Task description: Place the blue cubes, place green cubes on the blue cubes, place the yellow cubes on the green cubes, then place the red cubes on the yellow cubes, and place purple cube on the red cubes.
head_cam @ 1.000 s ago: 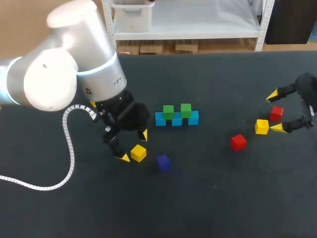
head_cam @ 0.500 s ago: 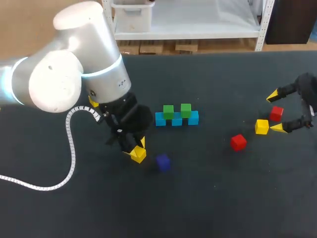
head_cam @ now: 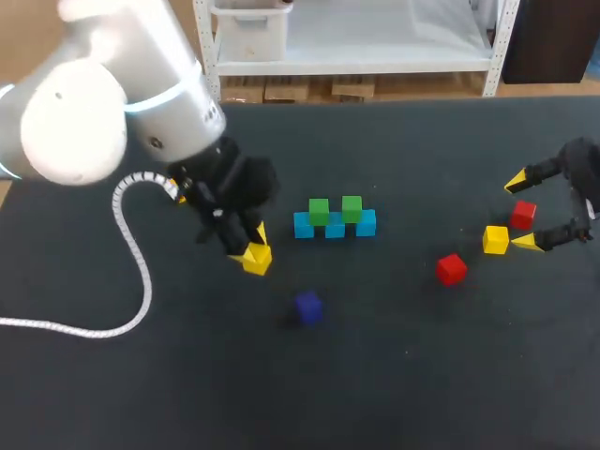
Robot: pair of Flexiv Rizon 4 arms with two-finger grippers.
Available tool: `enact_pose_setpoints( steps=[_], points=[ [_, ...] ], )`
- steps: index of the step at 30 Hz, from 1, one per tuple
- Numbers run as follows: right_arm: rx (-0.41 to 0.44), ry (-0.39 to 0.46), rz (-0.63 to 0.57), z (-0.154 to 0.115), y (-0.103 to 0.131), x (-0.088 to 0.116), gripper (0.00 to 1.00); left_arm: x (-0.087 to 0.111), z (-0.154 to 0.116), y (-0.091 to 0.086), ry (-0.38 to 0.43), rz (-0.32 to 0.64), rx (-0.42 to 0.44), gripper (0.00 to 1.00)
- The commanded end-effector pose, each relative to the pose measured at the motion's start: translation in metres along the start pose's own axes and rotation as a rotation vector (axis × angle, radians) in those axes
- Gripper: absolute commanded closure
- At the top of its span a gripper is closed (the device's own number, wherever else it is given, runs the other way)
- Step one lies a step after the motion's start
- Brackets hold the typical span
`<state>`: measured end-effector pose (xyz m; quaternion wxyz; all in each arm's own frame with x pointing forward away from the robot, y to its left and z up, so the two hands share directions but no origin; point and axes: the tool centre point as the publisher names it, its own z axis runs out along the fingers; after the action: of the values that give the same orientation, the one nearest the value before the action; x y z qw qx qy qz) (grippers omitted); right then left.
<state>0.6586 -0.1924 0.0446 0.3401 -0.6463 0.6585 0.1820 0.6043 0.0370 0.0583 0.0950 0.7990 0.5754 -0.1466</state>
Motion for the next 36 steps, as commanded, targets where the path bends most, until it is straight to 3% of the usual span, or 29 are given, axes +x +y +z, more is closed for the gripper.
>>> enact_pose_setpoints(
  steps=[1, 4, 13, 23, 36],
  points=[
    [0.001, -0.004, -0.001, 0.001, 0.000, 0.001, 0.00, 0.000, -0.023, 0.009, 0.012, -0.051, -0.006, 1.00],
    [0.001, -0.004, -0.001, 0.001, 0.000, 0.001, 0.00, -0.006, -0.034, 0.019, 0.031, -0.086, -0.026, 1.00],
    [0.001, -0.004, -0.001, 0.001, 0.000, 0.001, 0.00, -0.029, -0.051, 0.055, -0.027, -0.179, -0.091, 1.00],
    [0.001, -0.004, -0.001, 0.001, 0.000, 0.001, 0.00, -0.060, -0.040, 0.081, -0.048, -0.186, -0.102, 1.00],
    [0.001, -0.004, -0.001, 0.001, 0.000, 0.001, 0.00, -0.086, -0.019, 0.107, -0.026, -0.186, -0.090, 1.00]
  ],
)
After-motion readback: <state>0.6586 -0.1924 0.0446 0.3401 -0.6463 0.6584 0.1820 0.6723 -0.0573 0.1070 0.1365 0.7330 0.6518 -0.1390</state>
